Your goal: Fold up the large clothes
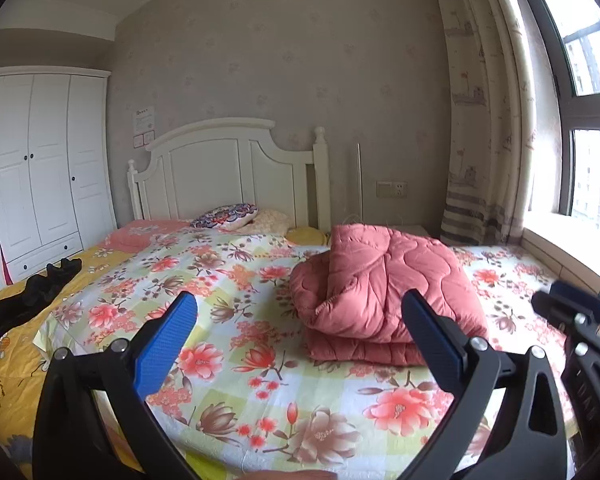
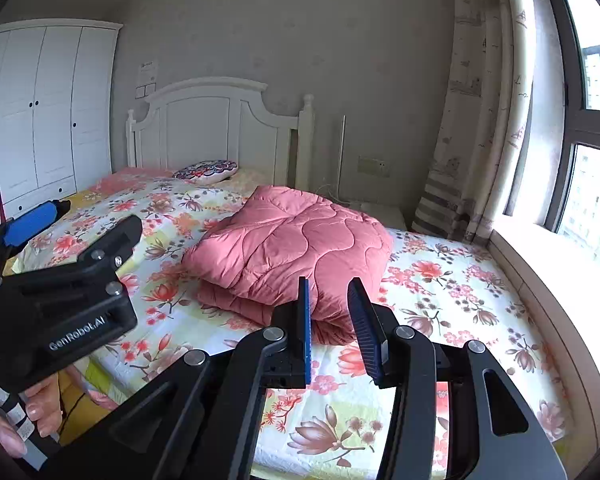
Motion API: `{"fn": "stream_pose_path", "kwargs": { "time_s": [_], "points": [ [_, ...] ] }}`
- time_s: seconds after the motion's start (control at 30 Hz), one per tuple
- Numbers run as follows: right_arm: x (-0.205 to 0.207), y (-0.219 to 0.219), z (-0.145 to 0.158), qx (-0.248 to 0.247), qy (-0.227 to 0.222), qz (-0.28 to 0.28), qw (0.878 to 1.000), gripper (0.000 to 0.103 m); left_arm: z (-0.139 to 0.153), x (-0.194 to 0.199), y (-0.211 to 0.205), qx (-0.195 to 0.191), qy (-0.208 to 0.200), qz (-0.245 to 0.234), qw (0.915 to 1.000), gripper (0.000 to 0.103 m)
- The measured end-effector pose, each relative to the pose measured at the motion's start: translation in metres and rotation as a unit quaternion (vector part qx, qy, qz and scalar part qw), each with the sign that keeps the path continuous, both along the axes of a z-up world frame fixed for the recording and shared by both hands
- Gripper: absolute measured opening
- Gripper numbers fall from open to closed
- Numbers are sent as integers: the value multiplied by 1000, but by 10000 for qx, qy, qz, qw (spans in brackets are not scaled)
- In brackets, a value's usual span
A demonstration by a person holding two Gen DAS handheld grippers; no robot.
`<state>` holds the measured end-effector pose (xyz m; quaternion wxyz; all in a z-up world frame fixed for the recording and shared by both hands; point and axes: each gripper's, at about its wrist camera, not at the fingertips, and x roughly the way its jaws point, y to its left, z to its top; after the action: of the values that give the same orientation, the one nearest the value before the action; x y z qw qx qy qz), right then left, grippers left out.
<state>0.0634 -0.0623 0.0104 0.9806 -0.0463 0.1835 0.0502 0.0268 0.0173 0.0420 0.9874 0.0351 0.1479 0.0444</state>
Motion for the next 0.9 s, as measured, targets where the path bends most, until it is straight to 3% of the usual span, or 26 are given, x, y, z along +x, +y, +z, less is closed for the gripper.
{"fn": "stream_pose_path", "kwargs": {
  "time_s": [0.33, 0.53, 0.9],
  "points": [
    [-8, -4, 10, -11, -204, -112, 9997, 46, -25, 13, -14, -196, 878, -629, 9940, 101],
    [-15, -8, 16, 71, -347, -124, 9993, 46, -21, 3, -21, -88, 598, -643, 9961, 101],
    [-16, -2, 16, 32, -354, 23, 9994, 46, -21, 1, -20, -87, 531, -736, 9958, 101]
  ]
}}
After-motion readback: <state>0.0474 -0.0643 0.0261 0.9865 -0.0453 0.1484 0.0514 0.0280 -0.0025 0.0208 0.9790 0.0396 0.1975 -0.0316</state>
